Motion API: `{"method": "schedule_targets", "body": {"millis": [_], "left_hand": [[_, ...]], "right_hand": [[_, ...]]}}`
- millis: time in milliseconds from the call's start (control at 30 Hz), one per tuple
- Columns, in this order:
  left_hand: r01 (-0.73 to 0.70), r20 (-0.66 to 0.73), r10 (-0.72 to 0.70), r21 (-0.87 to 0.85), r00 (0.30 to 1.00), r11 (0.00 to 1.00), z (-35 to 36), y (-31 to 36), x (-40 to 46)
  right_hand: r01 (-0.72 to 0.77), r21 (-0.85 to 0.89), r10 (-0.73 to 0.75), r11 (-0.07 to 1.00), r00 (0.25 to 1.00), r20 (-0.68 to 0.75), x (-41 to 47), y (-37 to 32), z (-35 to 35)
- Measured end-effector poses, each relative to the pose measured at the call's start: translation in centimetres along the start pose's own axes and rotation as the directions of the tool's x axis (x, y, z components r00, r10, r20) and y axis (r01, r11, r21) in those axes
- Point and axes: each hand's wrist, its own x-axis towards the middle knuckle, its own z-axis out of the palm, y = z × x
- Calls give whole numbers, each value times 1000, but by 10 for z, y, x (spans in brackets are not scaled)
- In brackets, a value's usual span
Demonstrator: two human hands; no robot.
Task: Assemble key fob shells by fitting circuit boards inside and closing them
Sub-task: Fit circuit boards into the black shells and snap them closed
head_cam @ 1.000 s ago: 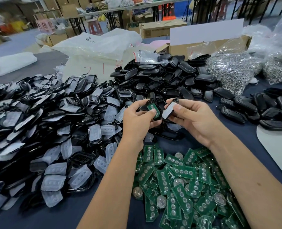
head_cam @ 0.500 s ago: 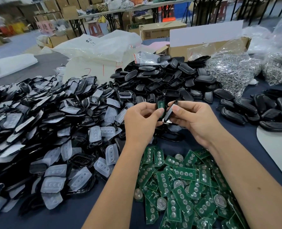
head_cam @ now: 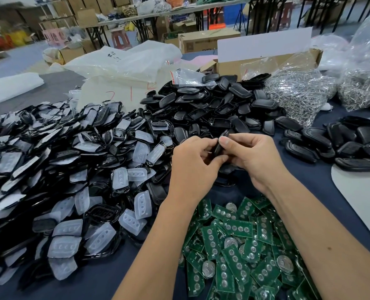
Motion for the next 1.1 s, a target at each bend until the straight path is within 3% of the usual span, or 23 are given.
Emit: {"method": "schedule_targets", "body": {"millis": [133,267,467,667,1100], "left_hand": [[36,-14,-36,-43,999,998,-2,0,1],[149,15,-148,-142,989,979,-6,0,3],[214,72,-203,-195,976,957,-12,0,4],[213,122,-193,-184,974,959,-15,-2,6],[67,66,-62,-66,996,996,-14,-5,4]], "right_hand": [[16,-2,-16,1000,999,-35,-1,0,1],[77,-138,-85,987,995,-49,0,1,0],[151,-212,-122,966,982,144,3,-2,-15],[213,-166,-180,963,965,189,1,-5,-14],[361,-308,-291,880,923,250,0,-3,-9]]}}
